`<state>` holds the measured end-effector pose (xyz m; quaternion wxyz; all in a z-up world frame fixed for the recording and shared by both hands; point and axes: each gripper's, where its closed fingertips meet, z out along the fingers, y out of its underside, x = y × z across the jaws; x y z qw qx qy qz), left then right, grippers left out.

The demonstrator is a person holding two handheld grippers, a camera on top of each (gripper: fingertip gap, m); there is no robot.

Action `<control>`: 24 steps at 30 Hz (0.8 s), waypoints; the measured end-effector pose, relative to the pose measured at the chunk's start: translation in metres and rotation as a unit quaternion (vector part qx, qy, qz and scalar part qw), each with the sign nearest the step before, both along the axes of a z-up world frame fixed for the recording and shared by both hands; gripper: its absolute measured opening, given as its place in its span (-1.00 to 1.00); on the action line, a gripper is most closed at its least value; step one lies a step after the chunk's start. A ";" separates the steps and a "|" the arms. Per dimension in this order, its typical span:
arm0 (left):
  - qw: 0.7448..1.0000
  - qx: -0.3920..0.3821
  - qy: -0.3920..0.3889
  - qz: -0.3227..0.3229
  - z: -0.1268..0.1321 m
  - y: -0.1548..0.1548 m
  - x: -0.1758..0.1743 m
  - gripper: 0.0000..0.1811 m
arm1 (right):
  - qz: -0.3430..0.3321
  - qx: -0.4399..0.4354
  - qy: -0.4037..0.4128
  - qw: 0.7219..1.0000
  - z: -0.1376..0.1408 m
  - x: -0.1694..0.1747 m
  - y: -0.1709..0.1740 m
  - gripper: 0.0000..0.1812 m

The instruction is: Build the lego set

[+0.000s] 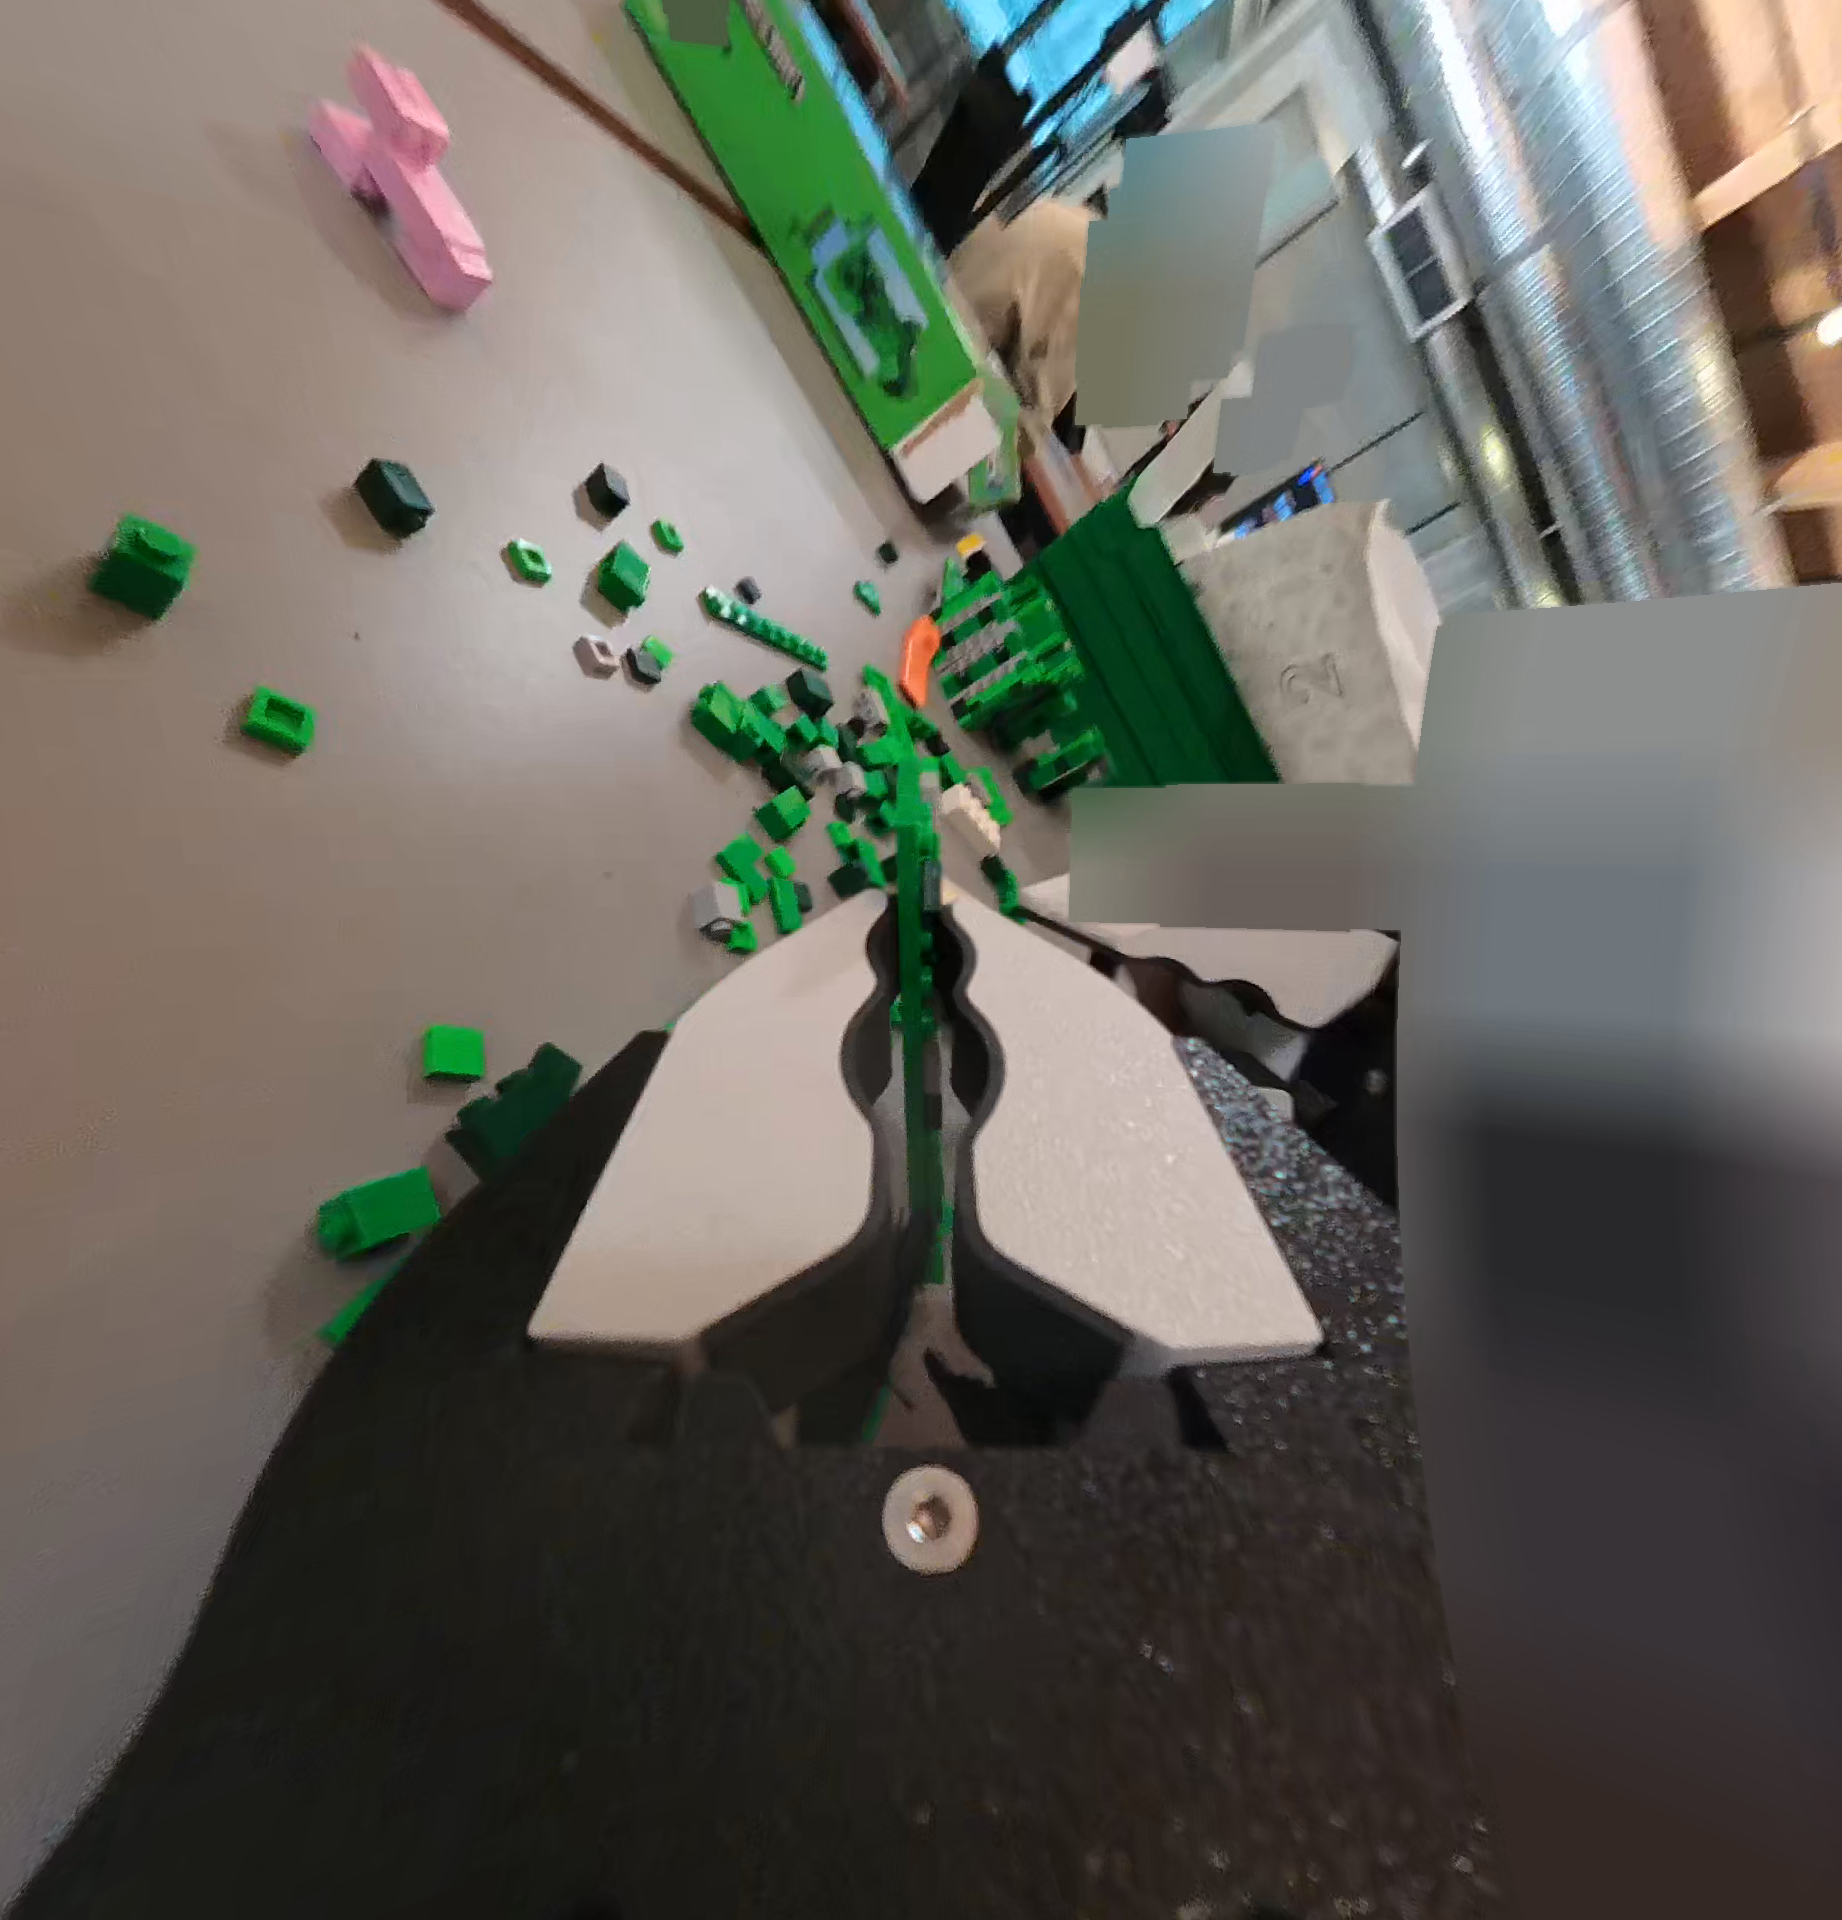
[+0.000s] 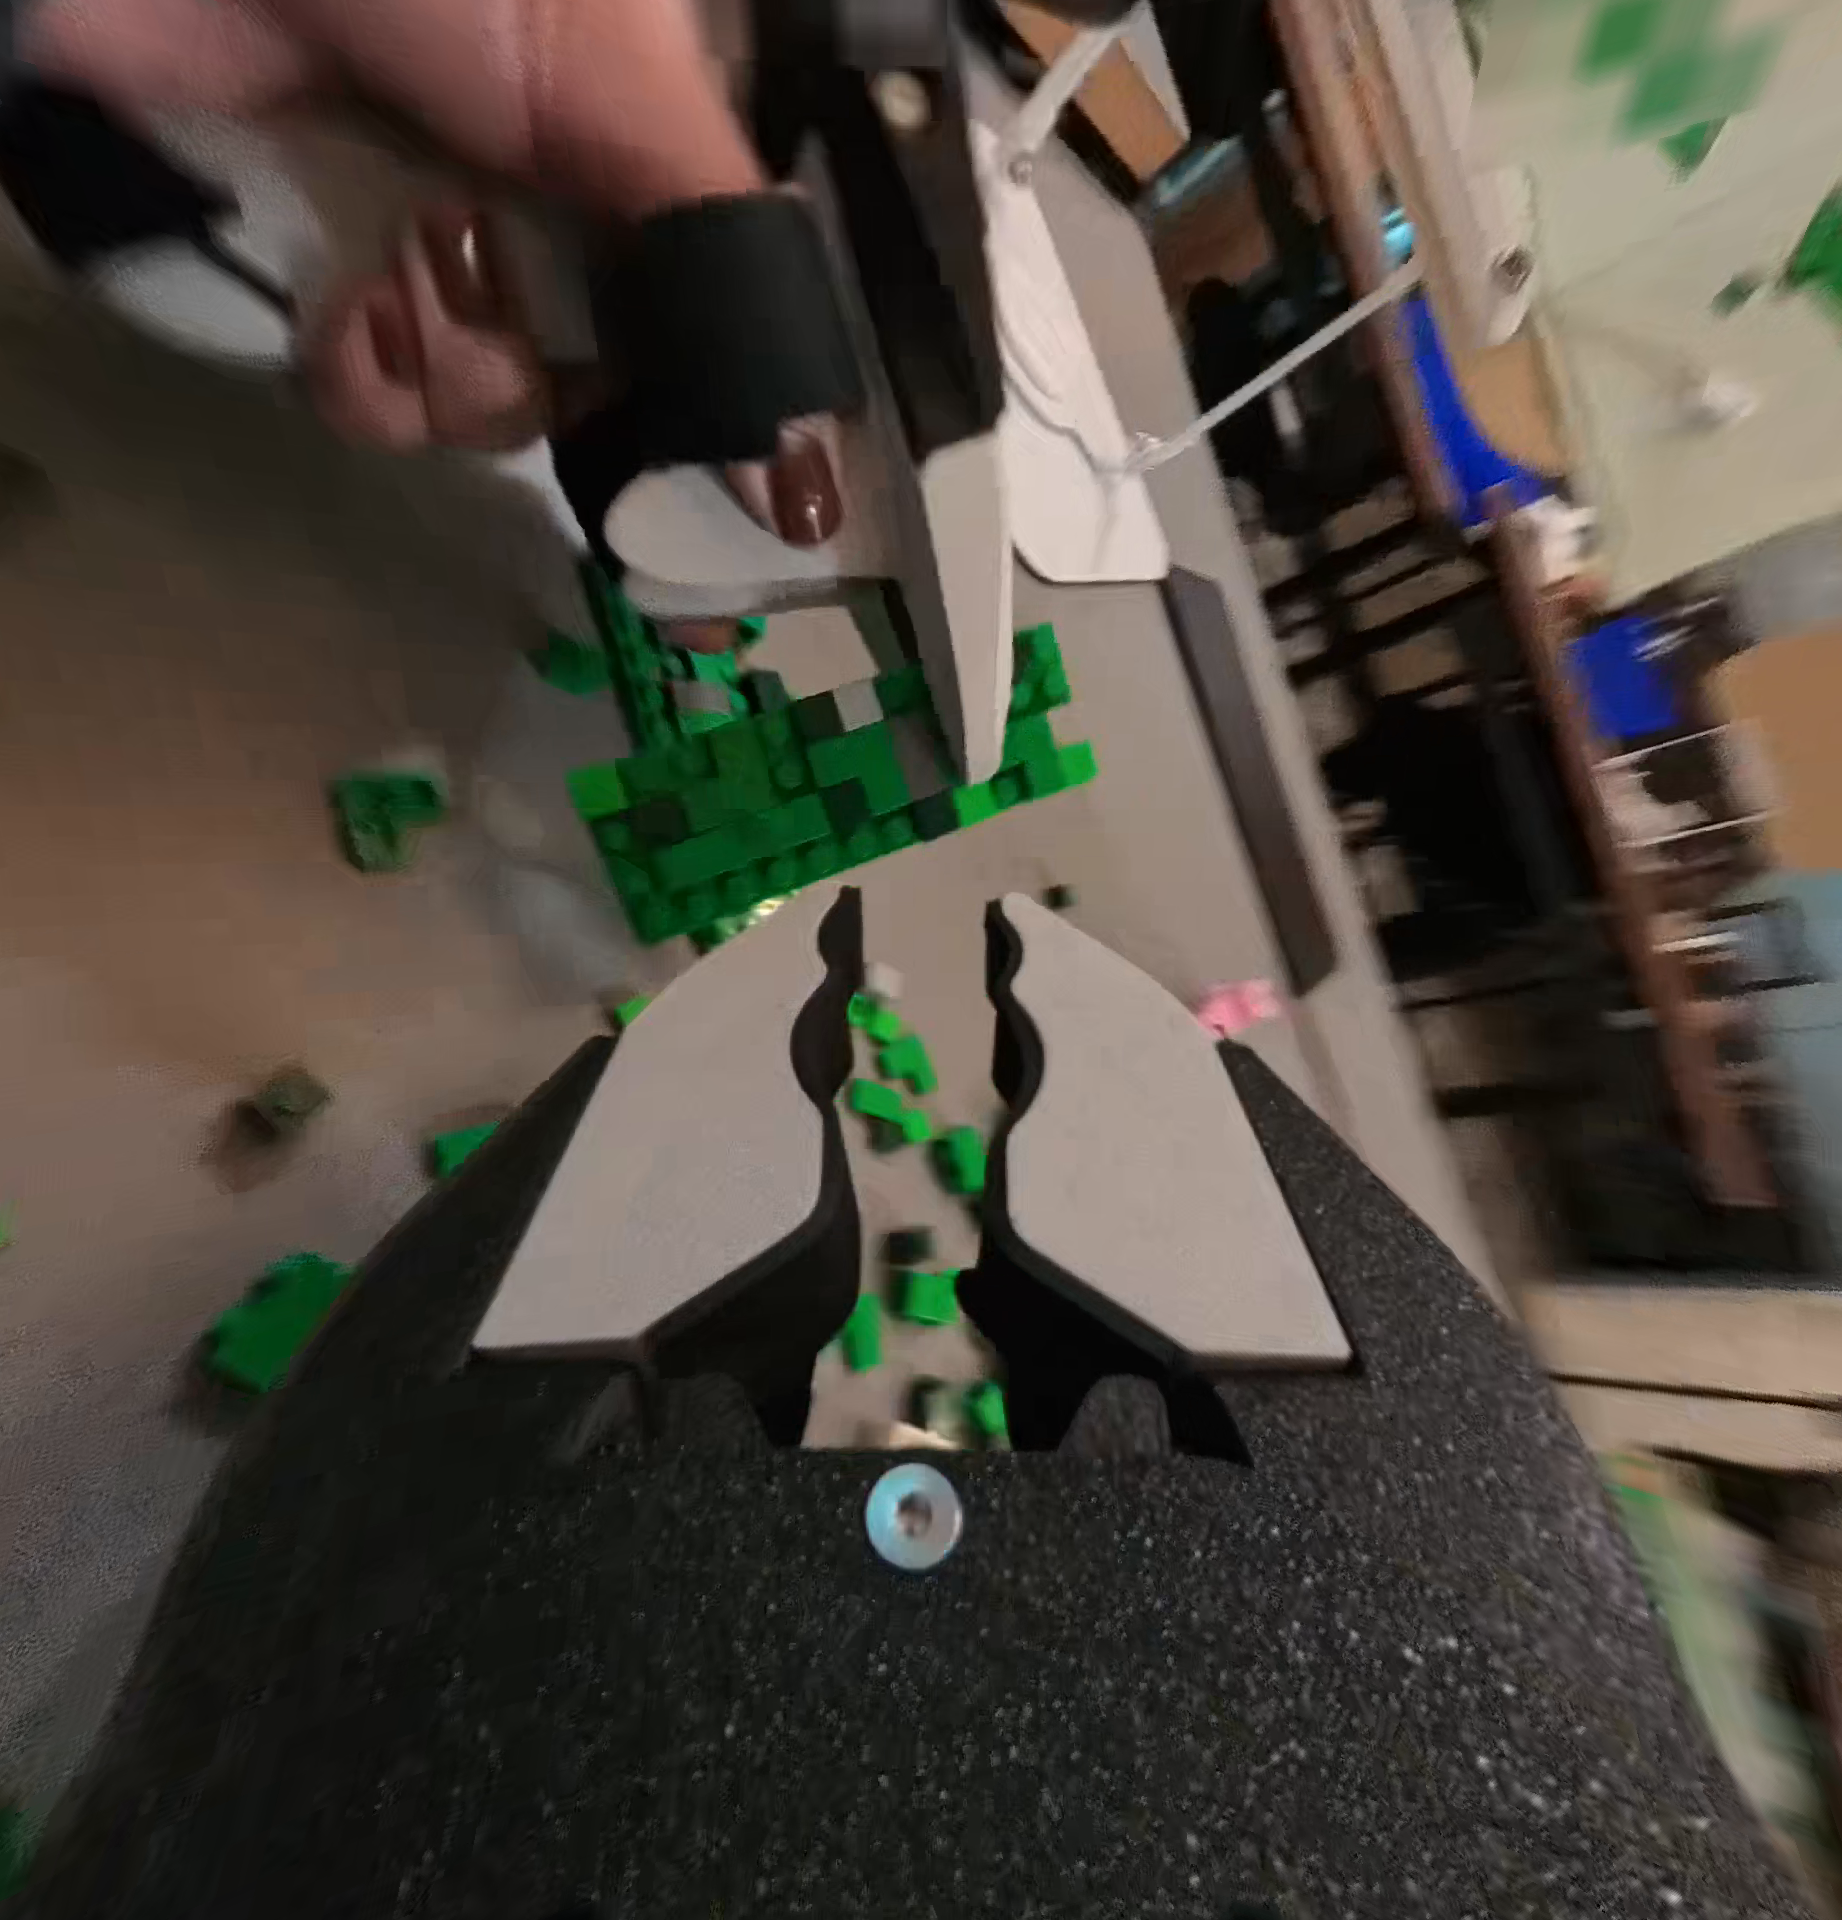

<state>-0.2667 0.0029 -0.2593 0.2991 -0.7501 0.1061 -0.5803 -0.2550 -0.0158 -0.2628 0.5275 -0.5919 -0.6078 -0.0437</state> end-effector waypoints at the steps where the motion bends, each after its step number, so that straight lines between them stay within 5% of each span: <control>1: 1.000 0.004 -0.016 0.008 0.004 0.000 -0.003 -0.95 | 0.006 -0.053 0.045 0.998 0.000 -0.002 -0.004 -0.68; 5: 0.997 0.020 -0.043 0.058 0.011 0.006 -0.014 -0.95 | 0.020 -0.185 0.154 0.970 0.002 -0.014 -0.017 -0.50; 15: 0.987 0.048 -0.117 0.103 0.026 0.007 -0.006 -0.94 | -0.067 -0.166 0.209 0.961 0.007 -0.019 0.000 -0.53; 24: 0.978 0.081 -0.135 0.135 0.034 0.005 -0.005 -0.94 | -0.071 -0.149 0.185 0.969 0.004 -0.021 0.003 -0.57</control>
